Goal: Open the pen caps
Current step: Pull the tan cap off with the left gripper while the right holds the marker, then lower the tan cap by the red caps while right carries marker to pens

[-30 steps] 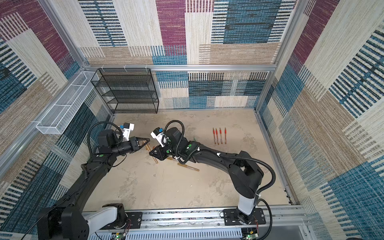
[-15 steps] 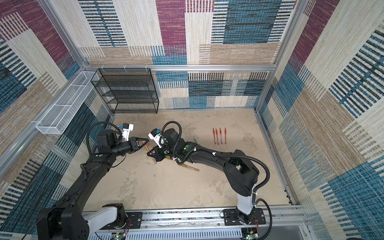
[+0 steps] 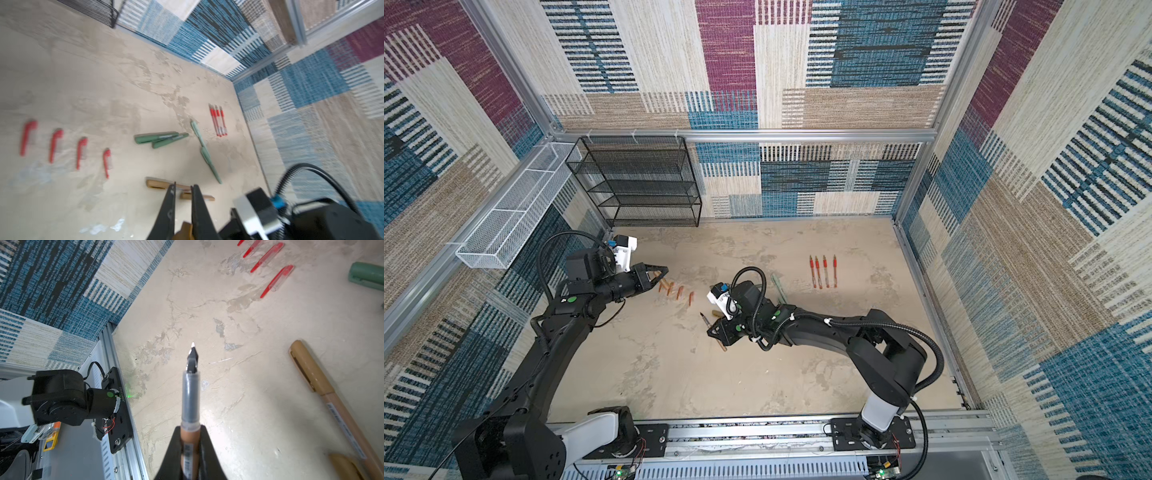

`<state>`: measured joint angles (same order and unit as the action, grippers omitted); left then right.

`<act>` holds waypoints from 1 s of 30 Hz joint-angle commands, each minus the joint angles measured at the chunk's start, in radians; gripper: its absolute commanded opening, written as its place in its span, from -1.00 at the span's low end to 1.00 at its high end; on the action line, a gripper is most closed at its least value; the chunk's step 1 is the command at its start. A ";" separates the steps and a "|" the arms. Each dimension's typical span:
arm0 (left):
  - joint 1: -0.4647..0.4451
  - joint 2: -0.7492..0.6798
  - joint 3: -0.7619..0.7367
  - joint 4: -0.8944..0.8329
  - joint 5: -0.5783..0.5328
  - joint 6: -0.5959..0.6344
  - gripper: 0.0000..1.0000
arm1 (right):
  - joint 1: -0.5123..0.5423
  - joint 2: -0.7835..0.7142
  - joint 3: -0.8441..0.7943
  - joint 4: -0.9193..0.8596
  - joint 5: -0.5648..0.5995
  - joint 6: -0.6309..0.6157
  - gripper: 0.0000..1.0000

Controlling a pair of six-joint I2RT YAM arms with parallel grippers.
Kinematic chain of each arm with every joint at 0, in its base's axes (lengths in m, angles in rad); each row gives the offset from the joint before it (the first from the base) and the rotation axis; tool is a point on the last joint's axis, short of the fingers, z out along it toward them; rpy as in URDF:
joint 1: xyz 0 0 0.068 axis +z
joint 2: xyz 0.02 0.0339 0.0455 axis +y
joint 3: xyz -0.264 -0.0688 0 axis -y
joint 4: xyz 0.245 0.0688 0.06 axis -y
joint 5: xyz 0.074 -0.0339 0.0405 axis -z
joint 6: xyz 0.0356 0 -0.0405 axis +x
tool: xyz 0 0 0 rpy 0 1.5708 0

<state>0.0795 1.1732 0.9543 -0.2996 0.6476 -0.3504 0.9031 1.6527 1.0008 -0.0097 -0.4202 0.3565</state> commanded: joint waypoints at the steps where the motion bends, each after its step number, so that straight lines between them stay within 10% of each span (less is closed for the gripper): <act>1: 0.000 0.017 0.016 -0.104 -0.221 0.179 -1.00 | -0.036 -0.044 -0.010 -0.069 0.101 -0.019 -1.00; 9: -0.004 0.105 -0.023 -0.135 -0.577 0.378 -1.00 | -0.246 -0.182 -0.101 -0.205 0.251 -0.015 -0.99; 30: -0.056 0.485 0.052 -0.177 -0.567 0.382 -0.93 | -0.658 -0.268 -0.304 -0.228 0.318 -0.058 -0.93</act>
<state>0.0257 1.6379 0.9993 -0.4610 0.0891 0.0067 0.2562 1.3834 0.7033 -0.2596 -0.0971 0.3130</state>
